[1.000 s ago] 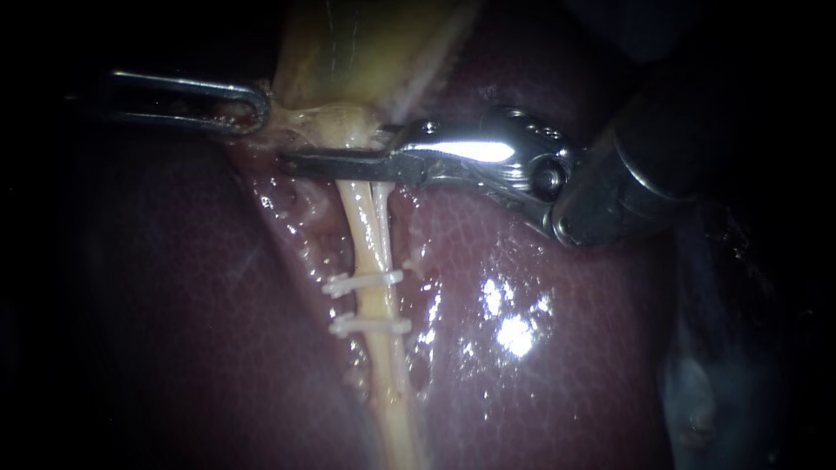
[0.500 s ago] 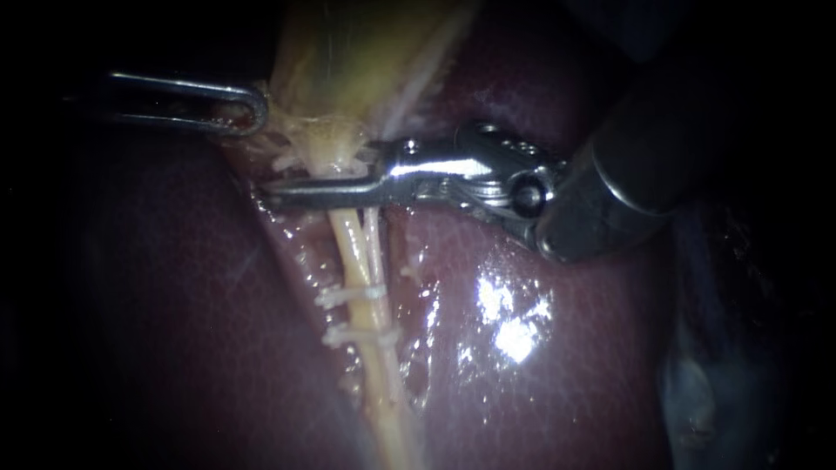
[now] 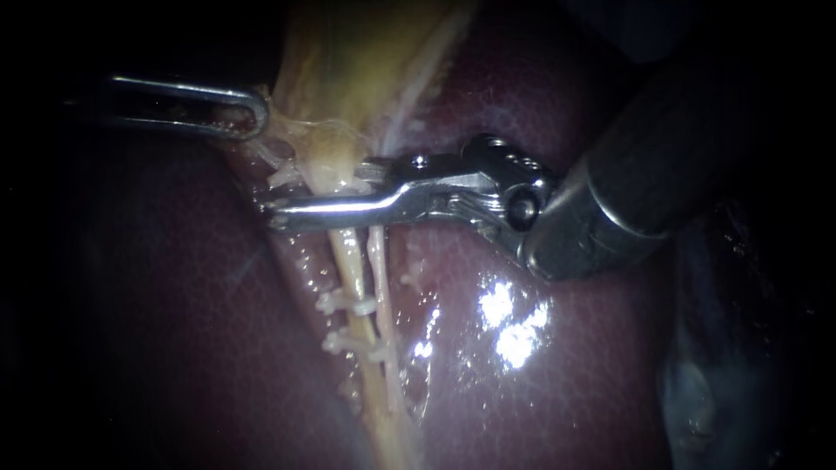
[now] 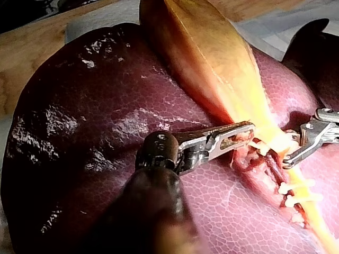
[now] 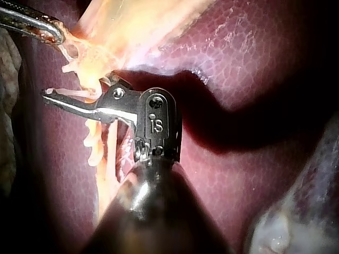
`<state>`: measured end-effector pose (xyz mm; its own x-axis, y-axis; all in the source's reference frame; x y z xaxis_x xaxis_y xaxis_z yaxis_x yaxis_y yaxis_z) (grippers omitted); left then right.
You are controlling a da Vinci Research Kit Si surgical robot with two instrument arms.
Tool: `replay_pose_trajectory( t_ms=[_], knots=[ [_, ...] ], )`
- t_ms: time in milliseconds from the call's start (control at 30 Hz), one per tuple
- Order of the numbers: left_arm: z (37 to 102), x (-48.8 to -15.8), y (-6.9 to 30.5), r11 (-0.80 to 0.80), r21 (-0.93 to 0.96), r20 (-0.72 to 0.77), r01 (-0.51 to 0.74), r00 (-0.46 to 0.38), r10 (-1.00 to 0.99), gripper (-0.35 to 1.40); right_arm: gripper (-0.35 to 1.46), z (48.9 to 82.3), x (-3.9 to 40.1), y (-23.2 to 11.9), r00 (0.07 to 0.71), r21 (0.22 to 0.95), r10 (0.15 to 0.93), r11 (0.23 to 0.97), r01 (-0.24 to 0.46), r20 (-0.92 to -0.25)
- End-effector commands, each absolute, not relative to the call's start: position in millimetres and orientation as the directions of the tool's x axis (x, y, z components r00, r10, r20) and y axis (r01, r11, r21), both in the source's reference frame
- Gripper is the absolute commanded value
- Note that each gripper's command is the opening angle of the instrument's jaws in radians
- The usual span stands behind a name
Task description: Clipping third clip left tube
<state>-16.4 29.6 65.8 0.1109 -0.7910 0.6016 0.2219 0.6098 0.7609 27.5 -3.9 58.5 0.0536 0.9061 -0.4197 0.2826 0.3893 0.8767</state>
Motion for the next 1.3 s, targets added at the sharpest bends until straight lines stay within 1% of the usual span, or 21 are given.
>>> replay_pose_trajectory(
  t_ms=[33, 67, 133, 233, 567, 733, 1000, 1300],
  knots=[
    [65.8, -16.4, 29.6, 0.609, 0.761, 0.601, 0.223, 0.111, -0.792, -0.35, 0.48, 58.3, 27.5, -3.9, 0.056, 0.882, 0.908, 0.385, 0.272, -0.414],
    [65.8, -16.5, 29.6, 0.609, 0.761, 0.601, 0.223, 0.111, -0.792, -0.35, 0.48, 58.1, 27.4, -3.9, 0.063, 0.891, 0.915, 0.369, 0.266, -0.398],
    [65.8, -16.5, 29.6, 0.604, 0.765, 0.597, 0.224, 0.109, -0.795, -0.35, 0.48, 57.9, 27.3, -3.9, 0.067, 0.897, 0.920, 0.357, 0.262, -0.386],
    [65.9, -16.5, 29.6, 0.605, 0.764, 0.597, 0.224, 0.109, -0.795, -0.35, 0.47, 57.8, 27.1, -4.2, 0.105, 0.908, 0.929, 0.316, 0.274, -0.355],
    [65.9, -16.5, 29.6, 0.605, 0.764, 0.597, 0.224, 0.109, -0.795, -0.35, 0.46, 57.8, 27.0, -4.4, 0.199, 0.917, 0.928, 0.243, 0.316, -0.314],
    [65.9, -16.5, 29.6, 0.605, 0.764, 0.597, 0.224, 0.109, -0.795, -0.35, 0.46, 57.8, 27.5, -4.3, 0.252, 0.914, 0.918, 0.211, 0.345, -0.307],
    [65.9, -16.6, 29.6, 0.605, 0.765, 0.597, 0.222, 0.110, -0.795, -0.35, 0.46, 57.7, 27.3, -4.6, 0.308, 0.908, 0.900, 0.183, 0.377, -0.309],
    [65.9, -16.5, 29.6, 0.605, 0.765, 0.597, 0.221, 0.110, -0.795, -0.35, 0.45, 57.9, 26.8, -6.6, 0.372, 0.903, 0.876, 0.142, 0.406, -0.305]
  ],
)
